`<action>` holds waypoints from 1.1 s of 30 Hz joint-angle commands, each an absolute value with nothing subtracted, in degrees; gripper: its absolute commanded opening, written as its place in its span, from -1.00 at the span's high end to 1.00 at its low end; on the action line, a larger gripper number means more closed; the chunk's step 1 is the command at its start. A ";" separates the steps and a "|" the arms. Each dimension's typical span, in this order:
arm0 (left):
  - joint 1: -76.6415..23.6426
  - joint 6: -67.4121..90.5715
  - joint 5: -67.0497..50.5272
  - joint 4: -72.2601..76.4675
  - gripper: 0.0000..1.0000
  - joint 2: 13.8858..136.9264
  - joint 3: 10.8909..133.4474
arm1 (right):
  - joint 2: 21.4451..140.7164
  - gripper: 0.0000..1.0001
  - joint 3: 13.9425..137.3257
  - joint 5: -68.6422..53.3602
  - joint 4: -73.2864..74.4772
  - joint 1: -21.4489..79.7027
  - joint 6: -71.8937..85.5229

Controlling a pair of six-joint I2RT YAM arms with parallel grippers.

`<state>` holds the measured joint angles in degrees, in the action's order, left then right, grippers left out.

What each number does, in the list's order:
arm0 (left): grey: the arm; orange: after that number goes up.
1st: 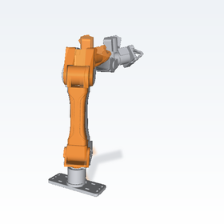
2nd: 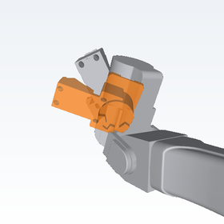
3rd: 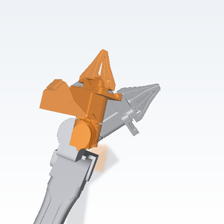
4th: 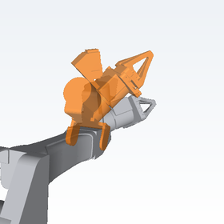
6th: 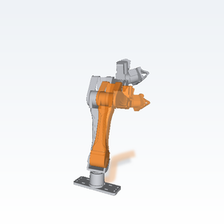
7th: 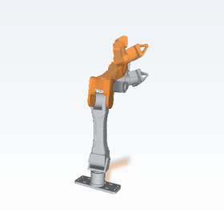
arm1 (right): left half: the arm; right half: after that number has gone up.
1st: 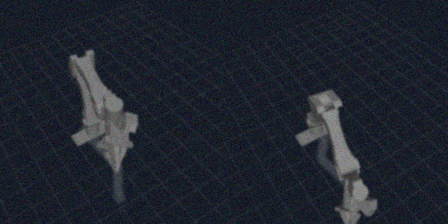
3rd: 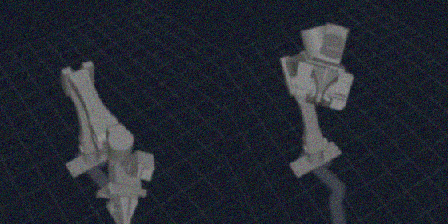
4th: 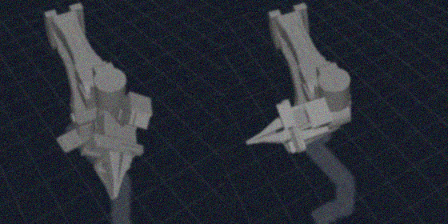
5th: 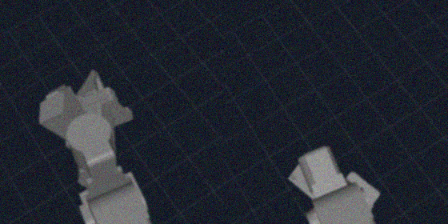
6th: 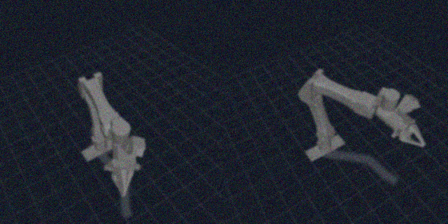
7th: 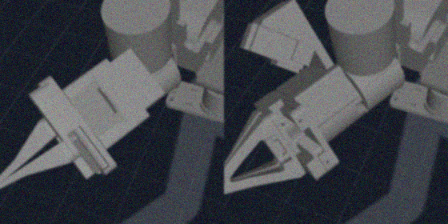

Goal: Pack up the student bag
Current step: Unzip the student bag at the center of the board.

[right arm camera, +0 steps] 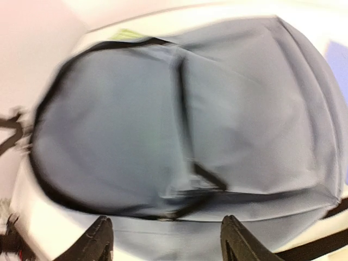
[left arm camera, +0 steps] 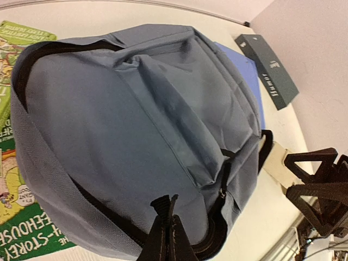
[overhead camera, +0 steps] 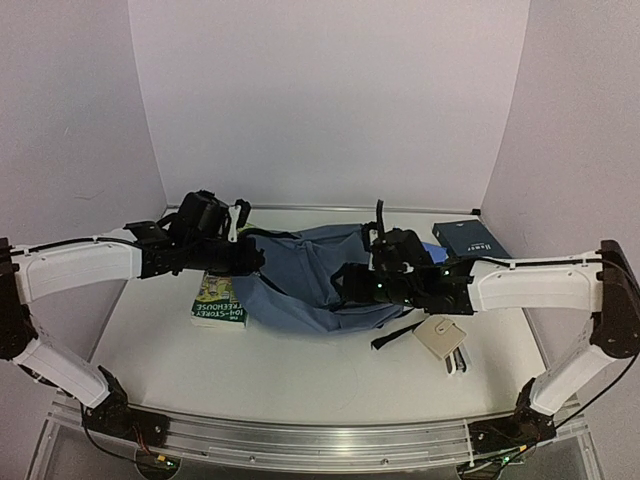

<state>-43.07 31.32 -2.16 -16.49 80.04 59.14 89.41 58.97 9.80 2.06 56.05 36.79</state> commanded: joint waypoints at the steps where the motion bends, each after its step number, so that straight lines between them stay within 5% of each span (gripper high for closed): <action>1: -42.95 31.91 -10.14 -9.09 1.00 75.23 58.85 | 86.64 -0.36 61.87 4.20 -2.28 59.51 26.12; 17: -42.90 35.85 -12.61 -12.82 1.00 75.08 62.57 | 100.84 -0.40 73.48 3.98 -9.15 65.25 14.55; 28: -42.47 35.10 -11.67 -13.00 1.00 76.46 63.34 | 105.35 0.93 77.04 11.08 -9.25 66.64 10.51; 33: -40.02 33.13 -10.77 -14.82 1.00 76.71 64.30 | 102.63 1.00 73.89 12.34 -9.23 67.65 10.97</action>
<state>-42.15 34.60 -11.38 -15.90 77.21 59.58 105.32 74.76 9.52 -7.02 66.48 11.58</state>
